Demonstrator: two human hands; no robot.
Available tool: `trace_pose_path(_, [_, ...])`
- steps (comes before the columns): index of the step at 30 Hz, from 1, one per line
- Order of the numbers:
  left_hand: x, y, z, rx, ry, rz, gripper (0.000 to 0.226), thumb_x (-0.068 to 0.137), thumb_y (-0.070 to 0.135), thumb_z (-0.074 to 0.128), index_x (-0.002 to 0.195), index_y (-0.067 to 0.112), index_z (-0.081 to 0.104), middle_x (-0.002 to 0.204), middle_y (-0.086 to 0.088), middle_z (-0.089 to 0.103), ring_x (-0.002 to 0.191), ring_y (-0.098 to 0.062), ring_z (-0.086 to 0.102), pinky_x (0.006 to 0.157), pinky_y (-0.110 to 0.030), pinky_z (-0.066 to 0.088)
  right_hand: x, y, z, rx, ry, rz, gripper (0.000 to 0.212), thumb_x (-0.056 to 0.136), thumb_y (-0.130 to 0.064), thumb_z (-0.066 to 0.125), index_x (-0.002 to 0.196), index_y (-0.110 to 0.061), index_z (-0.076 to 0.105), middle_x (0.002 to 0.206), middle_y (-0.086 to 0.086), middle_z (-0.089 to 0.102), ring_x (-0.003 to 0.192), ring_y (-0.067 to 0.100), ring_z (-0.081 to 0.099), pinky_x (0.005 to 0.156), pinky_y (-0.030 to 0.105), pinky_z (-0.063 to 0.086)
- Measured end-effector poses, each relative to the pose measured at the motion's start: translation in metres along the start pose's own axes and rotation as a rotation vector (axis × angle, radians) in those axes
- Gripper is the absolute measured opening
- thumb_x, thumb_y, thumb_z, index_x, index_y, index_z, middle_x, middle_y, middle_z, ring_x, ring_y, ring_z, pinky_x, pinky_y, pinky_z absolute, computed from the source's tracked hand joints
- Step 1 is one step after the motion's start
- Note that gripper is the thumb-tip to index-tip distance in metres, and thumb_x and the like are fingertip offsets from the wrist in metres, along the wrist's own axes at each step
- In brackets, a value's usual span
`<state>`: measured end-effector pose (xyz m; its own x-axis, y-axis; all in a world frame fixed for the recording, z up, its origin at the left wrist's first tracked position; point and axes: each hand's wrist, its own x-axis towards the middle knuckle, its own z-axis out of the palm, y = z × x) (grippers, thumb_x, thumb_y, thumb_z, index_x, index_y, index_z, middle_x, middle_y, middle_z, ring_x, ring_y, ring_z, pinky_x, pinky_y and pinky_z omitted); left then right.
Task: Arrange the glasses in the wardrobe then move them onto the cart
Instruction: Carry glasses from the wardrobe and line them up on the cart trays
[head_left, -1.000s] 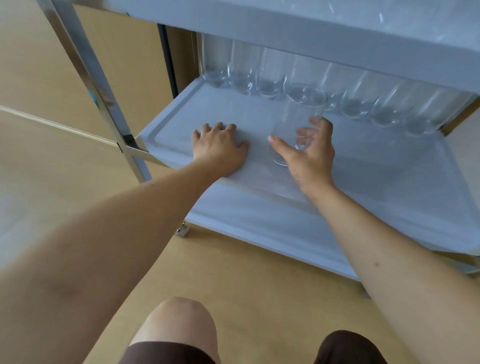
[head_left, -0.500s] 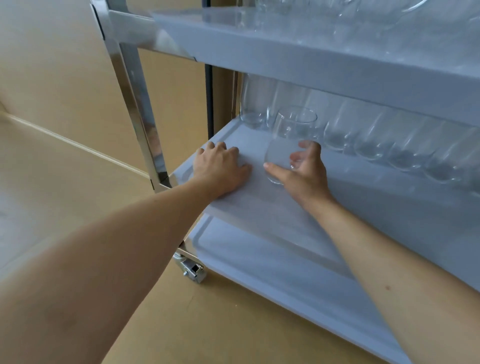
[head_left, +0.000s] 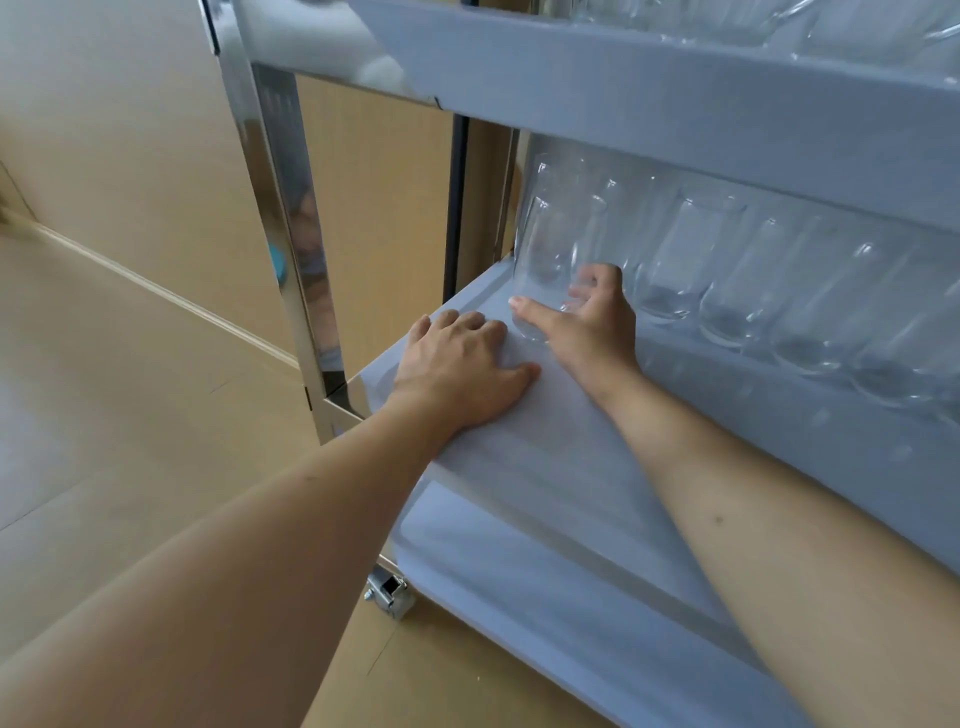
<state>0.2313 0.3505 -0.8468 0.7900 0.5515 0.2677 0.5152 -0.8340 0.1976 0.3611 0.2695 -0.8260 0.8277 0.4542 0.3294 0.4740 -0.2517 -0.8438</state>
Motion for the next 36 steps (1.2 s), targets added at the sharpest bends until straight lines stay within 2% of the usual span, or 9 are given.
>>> trace_pose_path(4, [0.001,0.001,0.002,-0.006,-0.012,-0.010,0.061,0.091,0.071,0.035,0.129,0.029,0.058,0.131,0.007,0.058,0.131,-0.019,0.041,0.115,-0.039,0.024,0.014,-0.003,0.010,-0.017,0.003,-0.002,0.084,0.064,-0.047,0.093,0.129,-0.015,0.051,0.116,0.002,0.059,0.108,0.018,0.060,0.090,0.024,0.046])
trace_pose_path(7, [0.001,0.001,0.003,-0.015,-0.012,-0.018,0.061,0.090,0.072,0.035,0.129,0.030,0.058,0.130,0.008,0.058,0.131,-0.018,0.040,0.117,-0.040,0.023,0.021,-0.006,0.017,-0.008,0.023,0.019,0.093,0.063,-0.047,0.094,0.136,-0.014,0.048,0.118,0.002,0.062,0.110,0.018,0.060,0.097,0.026,0.047])
trace_pose_path(13, [0.001,0.001,0.005,-0.011,-0.005,-0.012,0.064,0.090,0.073,0.033,0.131,0.030,0.057,0.137,0.007,0.055,0.133,-0.019,0.039,0.117,-0.041,0.023,0.027,-0.009,0.034,0.065,0.087,0.079,0.083,0.058,-0.043,0.097,0.119,-0.013,0.048,0.121,0.005,0.062,0.108,0.019,0.064,0.097,0.033,0.050])
trace_pose_path(22, [0.001,0.001,0.005,-0.011,0.006,-0.014,0.062,0.090,0.072,0.035,0.127,0.030,0.059,0.132,0.006,0.057,0.131,-0.020,0.041,0.116,-0.043,0.025,0.027,-0.009,0.040,0.052,0.089,0.072,0.083,0.061,-0.043,0.095,0.122,-0.011,0.048,0.124,0.006,0.062,0.112,0.021,0.062,0.098,0.032,0.049])
trace_pose_path(25, [0.002,0.002,0.006,-0.015,0.003,-0.013,0.063,0.088,0.073,0.033,0.127,0.031,0.059,0.132,0.006,0.057,0.130,-0.020,0.042,0.115,-0.043,0.025,0.026,-0.011,0.038,0.046,0.073,0.076,0.086,0.064,-0.043,0.094,0.127,-0.010,0.047,0.127,0.006,0.061,0.117,0.022,0.060,0.100,0.032,0.047])
trace_pose_path(29, [0.001,0.001,0.004,-0.024,-0.001,-0.012,0.066,0.088,0.073,0.033,0.131,0.030,0.057,0.133,0.006,0.057,0.131,-0.020,0.041,0.115,-0.043,0.025,0.019,-0.012,0.031,0.002,0.027,0.122,0.097,0.066,-0.044,0.093,0.142,-0.012,0.041,0.136,0.005,0.058,0.123,0.021,0.056,0.095,0.022,0.040])
trace_pose_path(33, [0.002,0.004,0.000,-0.017,-0.034,-0.017,0.063,0.089,0.071,0.034,0.130,0.029,0.057,0.133,0.005,0.057,0.132,-0.020,0.041,0.115,-0.043,0.025,0.003,-0.007,0.012,-0.073,0.017,0.134,0.089,0.072,-0.042,0.088,0.144,-0.016,0.043,0.143,0.004,0.055,0.132,0.022,0.050,0.106,0.027,0.040])
trace_pose_path(36, [0.002,0.006,-0.004,0.003,-0.070,-0.025,0.060,0.092,0.070,0.034,0.126,0.026,0.057,0.132,0.003,0.057,0.131,-0.022,0.040,0.115,-0.044,0.025,-0.010,-0.007,-0.003,-0.175,-0.020,0.085,0.073,0.081,-0.036,0.082,0.142,-0.015,0.050,0.140,0.008,0.059,0.131,0.026,0.052,0.109,0.035,0.040])
